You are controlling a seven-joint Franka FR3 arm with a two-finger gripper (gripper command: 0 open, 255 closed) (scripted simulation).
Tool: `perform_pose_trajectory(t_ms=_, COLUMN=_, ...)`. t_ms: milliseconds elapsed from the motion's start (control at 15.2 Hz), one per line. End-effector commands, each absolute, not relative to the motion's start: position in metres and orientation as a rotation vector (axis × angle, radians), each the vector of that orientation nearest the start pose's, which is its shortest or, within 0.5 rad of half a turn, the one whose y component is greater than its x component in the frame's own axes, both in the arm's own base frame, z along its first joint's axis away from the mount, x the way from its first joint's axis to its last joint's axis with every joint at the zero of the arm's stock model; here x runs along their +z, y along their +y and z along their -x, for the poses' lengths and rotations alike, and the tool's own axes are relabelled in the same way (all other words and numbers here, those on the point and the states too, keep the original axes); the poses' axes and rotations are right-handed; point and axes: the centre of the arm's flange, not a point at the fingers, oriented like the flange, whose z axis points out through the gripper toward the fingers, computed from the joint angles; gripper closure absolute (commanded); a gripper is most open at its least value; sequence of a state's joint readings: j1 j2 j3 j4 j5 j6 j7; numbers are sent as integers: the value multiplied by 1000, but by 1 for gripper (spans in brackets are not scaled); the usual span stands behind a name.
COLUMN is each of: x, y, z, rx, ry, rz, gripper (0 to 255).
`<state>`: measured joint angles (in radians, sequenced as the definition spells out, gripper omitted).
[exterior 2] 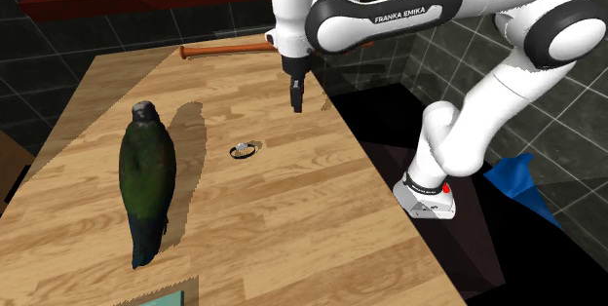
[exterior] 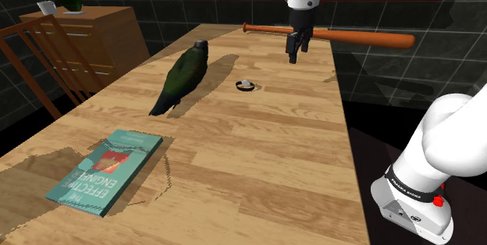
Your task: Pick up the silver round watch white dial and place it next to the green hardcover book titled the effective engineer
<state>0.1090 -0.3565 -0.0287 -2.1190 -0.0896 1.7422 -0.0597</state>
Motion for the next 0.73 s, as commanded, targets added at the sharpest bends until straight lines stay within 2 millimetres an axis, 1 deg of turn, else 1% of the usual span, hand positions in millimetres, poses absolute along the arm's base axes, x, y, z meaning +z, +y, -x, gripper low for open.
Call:
perform_pose_trajectory(t_ms=0, x=549, y=38, z=-465, rx=17, ry=-340, rz=3205, gripper=0)
perform_pose_trajectory(t_ms=330, x=529, y=73, z=-514, rx=-16, ry=-547, rz=3184, gripper=0)
perform_pose_trajectory(t_ms=660, x=509, y=114, z=-558, rx=-49, ry=-752, rz=3148, gripper=0)
